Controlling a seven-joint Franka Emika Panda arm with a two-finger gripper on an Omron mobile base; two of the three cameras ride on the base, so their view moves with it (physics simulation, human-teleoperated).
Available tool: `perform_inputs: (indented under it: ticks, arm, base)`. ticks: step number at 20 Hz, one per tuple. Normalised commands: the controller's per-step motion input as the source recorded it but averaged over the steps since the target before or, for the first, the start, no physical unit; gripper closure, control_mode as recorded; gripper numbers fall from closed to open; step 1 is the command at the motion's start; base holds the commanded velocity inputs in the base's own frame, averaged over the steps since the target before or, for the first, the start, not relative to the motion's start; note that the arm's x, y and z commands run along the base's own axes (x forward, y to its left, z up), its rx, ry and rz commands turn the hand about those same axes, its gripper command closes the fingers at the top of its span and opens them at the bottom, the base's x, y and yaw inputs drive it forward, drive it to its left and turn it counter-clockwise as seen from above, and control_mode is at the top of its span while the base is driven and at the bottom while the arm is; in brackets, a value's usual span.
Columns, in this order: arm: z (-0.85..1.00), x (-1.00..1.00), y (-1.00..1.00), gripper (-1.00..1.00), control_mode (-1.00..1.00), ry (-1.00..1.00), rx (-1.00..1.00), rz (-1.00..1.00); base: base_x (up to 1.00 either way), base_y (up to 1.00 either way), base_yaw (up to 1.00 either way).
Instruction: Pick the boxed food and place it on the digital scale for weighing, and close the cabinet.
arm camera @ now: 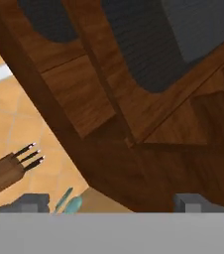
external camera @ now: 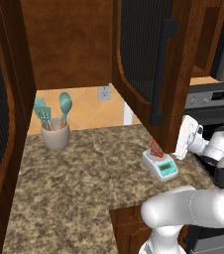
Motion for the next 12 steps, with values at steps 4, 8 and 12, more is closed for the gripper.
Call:
perform_inputs:
  ticks: [4, 8, 12]
  arm:
    - [1.00, -0.89, 0.00, -1.00, -1.00, -0.24, 0.00, 0.00]
    - [1.00, -1.00, 0.00, -1.00, -1.00, -0.09, -0.03, 0.00]
    - [1.00, -0.98, 0.01, -1.00, -1.00, 0.03, -0.06, -0.01]
  base:
    - [0.00, 0.00, 0.00]
    - [0.00, 0.00, 0.00]
    - [0.00, 0.00, 0.00]
